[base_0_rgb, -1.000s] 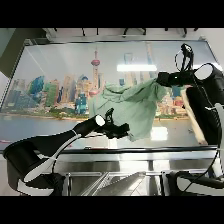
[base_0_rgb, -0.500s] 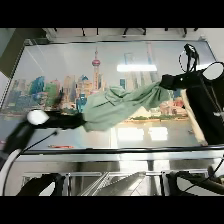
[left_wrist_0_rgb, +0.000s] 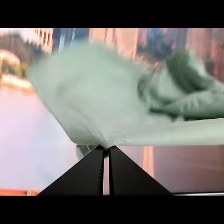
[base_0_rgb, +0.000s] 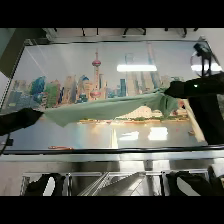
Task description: Fold the shirts.
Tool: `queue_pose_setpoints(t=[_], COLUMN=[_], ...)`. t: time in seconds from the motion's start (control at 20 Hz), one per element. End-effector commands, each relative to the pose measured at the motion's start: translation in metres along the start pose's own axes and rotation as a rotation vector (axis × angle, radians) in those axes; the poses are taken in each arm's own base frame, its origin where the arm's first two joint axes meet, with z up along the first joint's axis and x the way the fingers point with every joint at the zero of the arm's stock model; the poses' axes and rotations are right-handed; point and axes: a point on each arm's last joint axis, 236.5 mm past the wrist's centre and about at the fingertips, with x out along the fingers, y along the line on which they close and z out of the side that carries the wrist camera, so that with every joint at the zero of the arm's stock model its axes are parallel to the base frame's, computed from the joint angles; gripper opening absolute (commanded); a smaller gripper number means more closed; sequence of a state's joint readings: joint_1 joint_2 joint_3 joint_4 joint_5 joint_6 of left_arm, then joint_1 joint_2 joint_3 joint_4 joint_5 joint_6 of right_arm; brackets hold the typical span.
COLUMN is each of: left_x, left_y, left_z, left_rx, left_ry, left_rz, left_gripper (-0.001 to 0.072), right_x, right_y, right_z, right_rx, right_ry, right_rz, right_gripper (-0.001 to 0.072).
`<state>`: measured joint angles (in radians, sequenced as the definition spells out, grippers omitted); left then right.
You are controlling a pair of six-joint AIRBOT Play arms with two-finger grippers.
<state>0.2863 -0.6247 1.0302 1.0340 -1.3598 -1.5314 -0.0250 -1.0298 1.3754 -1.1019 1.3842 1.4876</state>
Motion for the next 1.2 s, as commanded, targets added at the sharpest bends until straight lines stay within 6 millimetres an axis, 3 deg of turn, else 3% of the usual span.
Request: queue_pose_setpoints(t=[0.0, 0.1, 0.25, 0.4, 0.5, 0.55, 0.6, 0.75, 0.9, 1.05, 1.15], left_x=[-0.056, -0.089, -0.146, -0.191, -0.191, -0.177, -0.154, -0.06, 0.031, 0.121, 0.179], left_y=[-0.06, -0.091, -0.118, -0.142, -0.149, -0.145, -0.136, -0.093, -0.045, -0.011, 0.01], left_z=[0.027, 0.043, 0.065, 0.078, 0.081, 0.078, 0.074, 0.076, 0.067, 0.076, 0.075], left_rx=[0.146, 0.27, 0.422, 0.472, 0.471, 0.466, 0.455, 0.434, 0.377, 0.372, 0.347], left_ry=[-0.057, -0.071, -0.129, -0.213, -0.219, -0.17, -0.105, 0.0, 0.141, 0.199, 0.244], left_rz=[-0.097, -0.11, -0.051, -0.05, -0.067, -0.063, -0.041, 0.054, 0.127, 0.148, 0.164], left_gripper=[0.0016, 0.0016, 0.0016, 0.0016, 0.0015, 0.0015, 0.0015, 0.0016, 0.0016, 0.0016, 0.0016], right_x=[-0.076, -0.125, -0.212, -0.297, -0.323, -0.318, -0.302, -0.218, -0.094, 0.022, 0.076], right_y=[0.037, 0.048, 0.059, 0.084, 0.096, 0.095, 0.086, 0.047, 0.004, -0.032, -0.048], right_z=[-0.003, -0.009, -0.008, -0.001, 0.01, 0.016, 0.022, 0.037, 0.039, 0.055, 0.076], right_rx=[-0.106, -0.168, -0.258, -0.324, -0.344, -0.338, -0.316, -0.128, 0.027, 0.081, 0.064], right_ry=[-0.201, -0.329, -0.554, -0.773, -0.843, -0.827, -0.771, -0.525, -0.266, -0.267, -0.336], right_rz=[-0.003, -0.057, -0.188, -0.256, -0.255, -0.252, -0.252, -0.221, -0.158, -0.092, -0.048], right_gripper=[0.0033, 0.0033, 0.0033, 0.0033, 0.0033, 0.0033, 0.0033, 0.0034, 0.0034, 0.0034, 0.0034])
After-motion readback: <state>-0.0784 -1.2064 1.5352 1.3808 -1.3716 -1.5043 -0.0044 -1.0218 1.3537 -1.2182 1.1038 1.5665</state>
